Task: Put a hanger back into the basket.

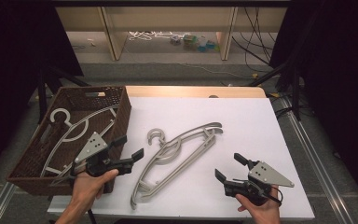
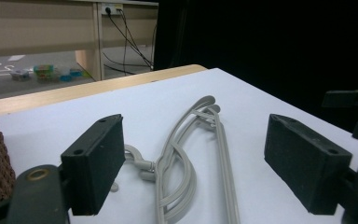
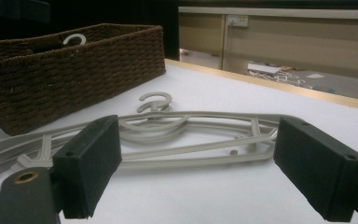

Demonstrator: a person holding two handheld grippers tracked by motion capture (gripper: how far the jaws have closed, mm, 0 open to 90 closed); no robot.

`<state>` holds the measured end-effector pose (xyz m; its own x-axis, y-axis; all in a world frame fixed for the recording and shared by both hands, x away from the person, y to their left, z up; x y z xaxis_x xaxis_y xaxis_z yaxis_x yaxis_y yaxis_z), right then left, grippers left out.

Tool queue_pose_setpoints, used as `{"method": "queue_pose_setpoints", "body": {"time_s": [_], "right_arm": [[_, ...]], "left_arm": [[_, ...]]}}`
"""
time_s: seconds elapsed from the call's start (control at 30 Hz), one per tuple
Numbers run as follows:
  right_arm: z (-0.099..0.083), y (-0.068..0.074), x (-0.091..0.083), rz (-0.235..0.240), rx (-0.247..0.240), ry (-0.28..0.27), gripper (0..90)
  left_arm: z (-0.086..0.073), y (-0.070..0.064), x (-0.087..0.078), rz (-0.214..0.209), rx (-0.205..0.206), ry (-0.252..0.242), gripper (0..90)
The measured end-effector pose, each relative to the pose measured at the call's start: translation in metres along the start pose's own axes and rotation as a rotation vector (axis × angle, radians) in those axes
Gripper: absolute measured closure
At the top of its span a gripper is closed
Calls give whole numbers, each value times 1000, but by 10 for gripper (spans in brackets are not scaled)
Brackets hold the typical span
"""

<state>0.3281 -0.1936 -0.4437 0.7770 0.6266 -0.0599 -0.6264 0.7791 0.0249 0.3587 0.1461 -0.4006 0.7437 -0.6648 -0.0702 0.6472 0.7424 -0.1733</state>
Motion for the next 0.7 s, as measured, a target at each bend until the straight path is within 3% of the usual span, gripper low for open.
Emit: {"method": "queue_pose_setpoints", "body": {"time_s": [0.13, 0.37, 0.47, 0.57, 0.7], "right_arm": [[0, 1, 1, 2, -1, -7, 156], [0, 1, -1, -2, -2, -7, 156], [0, 1, -3, -1, -1, 2, 156], [0, 1, -3, 0, -3, 3, 156], [-1, 2, -1, 5, -5, 1, 156]], "left_arm": [[-12, 0, -2, 6, 2, -14, 184], [-29, -5, -2, -23, 16, 9, 172], [-39, -10, 0, -34, 48, 41, 170], [-43, -10, 1, -35, 55, 52, 170], [-50, -11, 3, -44, 56, 102, 170]]}}
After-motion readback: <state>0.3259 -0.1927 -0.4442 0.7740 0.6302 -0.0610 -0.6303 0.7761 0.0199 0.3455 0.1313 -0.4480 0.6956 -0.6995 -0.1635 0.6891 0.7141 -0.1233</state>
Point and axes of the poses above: each handheld gripper's, and its own axes: x roughly forward along the jaws, z roughly out of its top, y roughly to its left, the point moved 6 cm from there along x, roughly forward along the jaws, and after that the axes turned 10 degrees about -y, right-handed, at the moved point
